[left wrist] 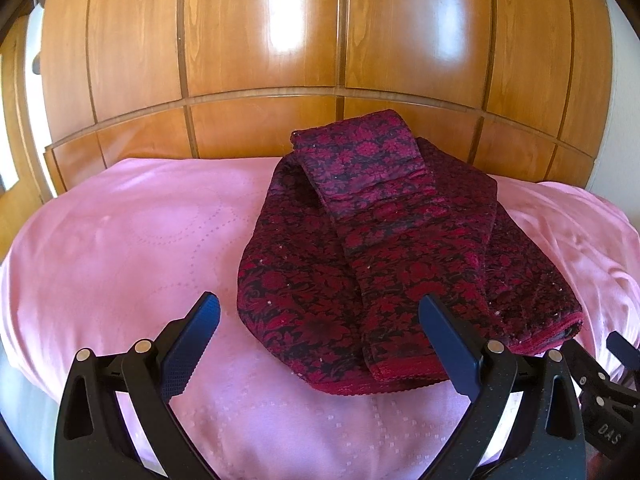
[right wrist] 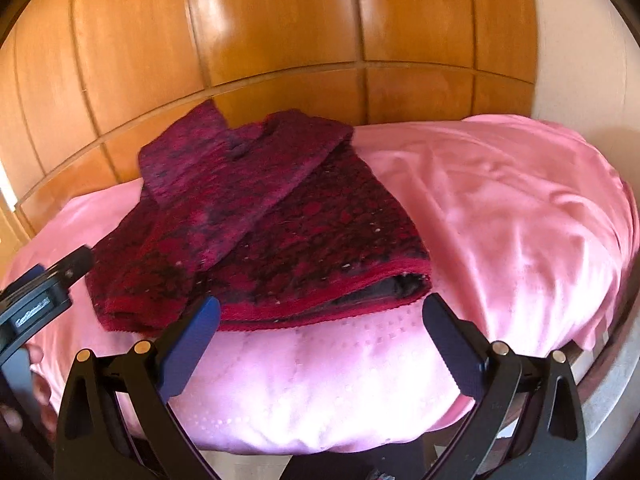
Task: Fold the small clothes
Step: 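Approach the folded red patterned sweater with both grippers open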
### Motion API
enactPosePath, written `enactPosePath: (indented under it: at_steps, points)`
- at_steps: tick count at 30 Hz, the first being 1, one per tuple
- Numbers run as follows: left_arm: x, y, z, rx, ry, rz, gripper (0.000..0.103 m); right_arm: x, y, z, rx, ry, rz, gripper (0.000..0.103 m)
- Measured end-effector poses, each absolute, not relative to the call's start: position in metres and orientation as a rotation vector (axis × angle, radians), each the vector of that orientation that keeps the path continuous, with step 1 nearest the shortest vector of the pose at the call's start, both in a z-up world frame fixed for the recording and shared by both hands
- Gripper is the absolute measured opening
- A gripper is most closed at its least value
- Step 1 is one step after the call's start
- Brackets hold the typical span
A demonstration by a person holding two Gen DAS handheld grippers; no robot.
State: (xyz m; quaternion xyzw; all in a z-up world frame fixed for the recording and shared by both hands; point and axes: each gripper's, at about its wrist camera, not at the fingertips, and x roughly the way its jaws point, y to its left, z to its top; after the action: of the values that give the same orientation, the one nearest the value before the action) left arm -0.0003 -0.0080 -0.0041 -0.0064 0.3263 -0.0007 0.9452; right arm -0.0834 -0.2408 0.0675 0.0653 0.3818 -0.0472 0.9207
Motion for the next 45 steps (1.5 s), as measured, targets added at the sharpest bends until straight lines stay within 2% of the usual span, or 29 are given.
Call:
enactPosePath:
  at_steps: [26, 45]
  points:
    - [0.001, -0.026, -0.008, 0.047, 0.681, -0.025, 0.098, -0.093, -0.280, 0.065, 0.296, 0.769, -0.160, 0.101]
    - [0.036, -0.085, -0.027, 0.135, 0.818, -0.274, 0.094, -0.065, -0.312, 0.059, 0.282, 0.813, -0.201, 0.101]
